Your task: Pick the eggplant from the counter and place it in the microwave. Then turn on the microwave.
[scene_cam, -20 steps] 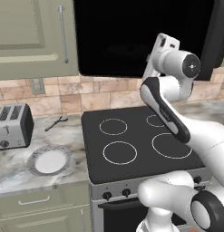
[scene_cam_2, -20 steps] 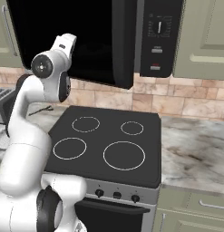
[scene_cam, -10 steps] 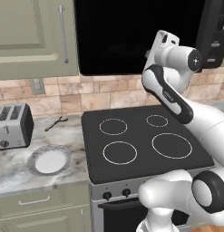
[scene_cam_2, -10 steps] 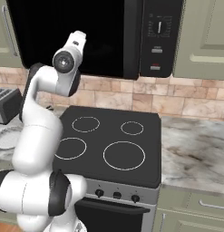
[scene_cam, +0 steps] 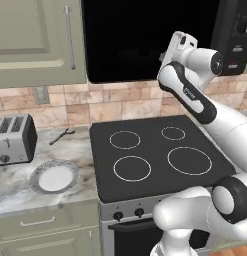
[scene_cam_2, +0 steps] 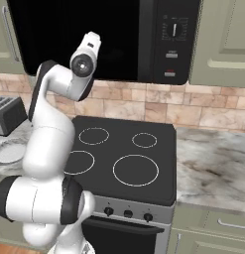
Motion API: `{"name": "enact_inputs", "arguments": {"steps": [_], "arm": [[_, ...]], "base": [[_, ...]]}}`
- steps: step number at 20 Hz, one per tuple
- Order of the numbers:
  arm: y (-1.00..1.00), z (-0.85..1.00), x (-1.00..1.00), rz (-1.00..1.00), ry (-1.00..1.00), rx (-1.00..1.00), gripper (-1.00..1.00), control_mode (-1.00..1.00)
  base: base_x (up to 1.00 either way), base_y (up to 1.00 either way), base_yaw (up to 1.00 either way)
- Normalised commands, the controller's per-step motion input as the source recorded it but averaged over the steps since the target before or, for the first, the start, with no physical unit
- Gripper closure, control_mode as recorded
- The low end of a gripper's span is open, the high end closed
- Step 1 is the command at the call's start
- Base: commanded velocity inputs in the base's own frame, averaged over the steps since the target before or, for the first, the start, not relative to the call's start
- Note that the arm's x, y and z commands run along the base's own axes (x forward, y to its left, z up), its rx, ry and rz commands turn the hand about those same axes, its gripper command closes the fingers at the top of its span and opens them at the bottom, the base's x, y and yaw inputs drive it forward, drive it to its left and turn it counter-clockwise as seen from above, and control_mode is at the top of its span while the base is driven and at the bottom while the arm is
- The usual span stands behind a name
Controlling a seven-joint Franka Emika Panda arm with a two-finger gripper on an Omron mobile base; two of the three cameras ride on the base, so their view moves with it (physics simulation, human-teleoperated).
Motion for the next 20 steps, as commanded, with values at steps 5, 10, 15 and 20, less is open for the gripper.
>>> {"name": "enact_inputs", "arguments": {"steps": [5,10,15,20], "arm": [[-0.12,0.07,0.18,0.05,0.0,0.02,1.0,-1.0],[-0.31,0.32,-0.87,0.04,0.01,0.01,1.0,-1.0],[-0.48,0.38,-1.0,0.02,0.05,0.04,1.0,-1.0],[-0.82,0.21,-0.65,0.0,0.3,0.16,1.0,-1.0]], "base": [[0.0,0.0,0.0],[0.0,0.0,0.0],[0.0,0.0,0.0],[0.0,0.0,0.0]]}}
